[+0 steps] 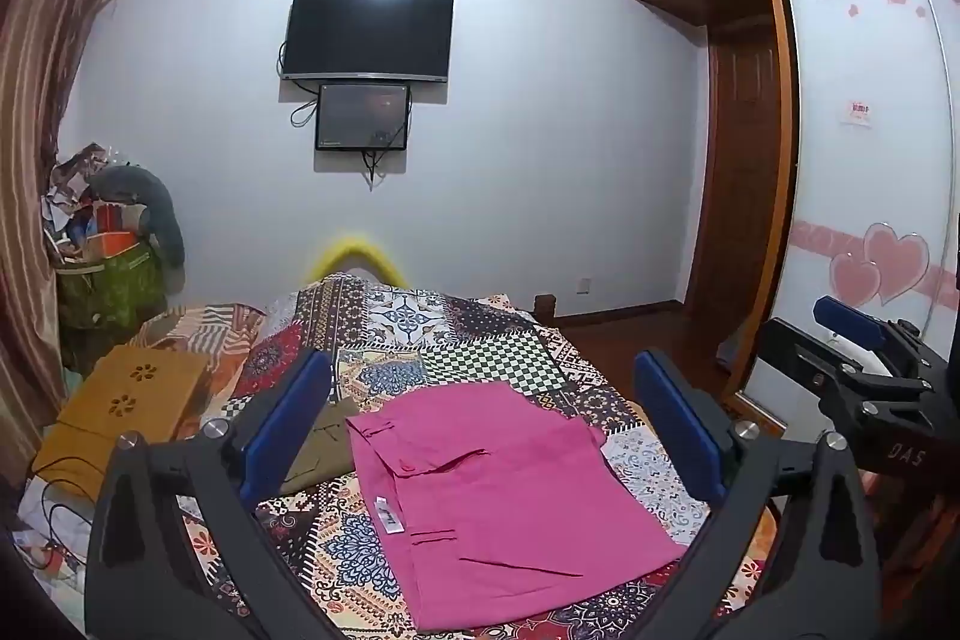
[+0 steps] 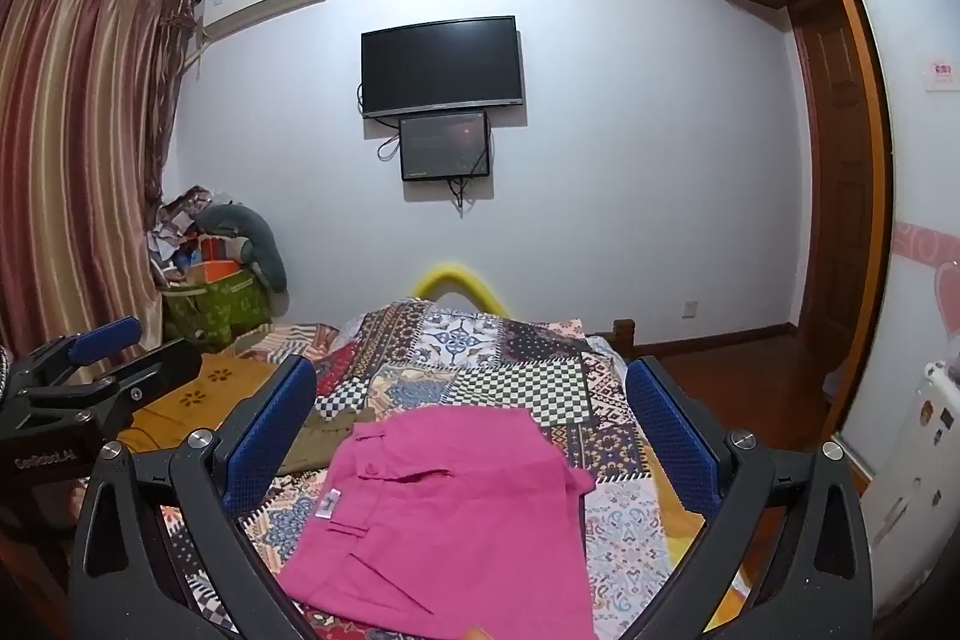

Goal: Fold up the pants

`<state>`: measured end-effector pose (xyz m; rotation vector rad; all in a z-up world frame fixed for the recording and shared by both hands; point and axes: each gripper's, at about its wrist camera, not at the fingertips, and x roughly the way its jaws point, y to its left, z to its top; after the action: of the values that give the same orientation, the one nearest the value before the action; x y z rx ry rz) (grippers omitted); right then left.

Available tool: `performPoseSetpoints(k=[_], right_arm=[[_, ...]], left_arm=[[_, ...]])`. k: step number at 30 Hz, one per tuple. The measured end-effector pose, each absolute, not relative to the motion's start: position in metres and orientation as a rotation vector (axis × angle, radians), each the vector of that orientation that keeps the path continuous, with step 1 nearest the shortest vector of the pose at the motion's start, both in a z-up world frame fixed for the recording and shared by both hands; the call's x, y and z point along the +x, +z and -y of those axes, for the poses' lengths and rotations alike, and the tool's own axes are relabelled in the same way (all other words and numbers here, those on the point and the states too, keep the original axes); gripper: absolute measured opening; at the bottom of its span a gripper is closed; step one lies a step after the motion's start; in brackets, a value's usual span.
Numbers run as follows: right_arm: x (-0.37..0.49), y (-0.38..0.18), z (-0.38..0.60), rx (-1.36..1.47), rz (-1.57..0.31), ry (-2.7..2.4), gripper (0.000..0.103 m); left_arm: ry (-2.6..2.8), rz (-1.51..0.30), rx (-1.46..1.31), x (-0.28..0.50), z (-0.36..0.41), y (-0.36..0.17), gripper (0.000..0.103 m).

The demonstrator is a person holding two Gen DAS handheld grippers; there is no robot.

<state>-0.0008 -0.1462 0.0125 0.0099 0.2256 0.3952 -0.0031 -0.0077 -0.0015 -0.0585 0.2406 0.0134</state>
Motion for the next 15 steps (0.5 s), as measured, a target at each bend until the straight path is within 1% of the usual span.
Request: performPoseSetpoints(k=[15], right_arm=[[-0.0019,0.0128,0.1441,0.011,-0.237,0.386,0.103]], left_arm=[[0.011,-0.252,-0.057,0.0002,0.0060,-0.0033,0.102]])
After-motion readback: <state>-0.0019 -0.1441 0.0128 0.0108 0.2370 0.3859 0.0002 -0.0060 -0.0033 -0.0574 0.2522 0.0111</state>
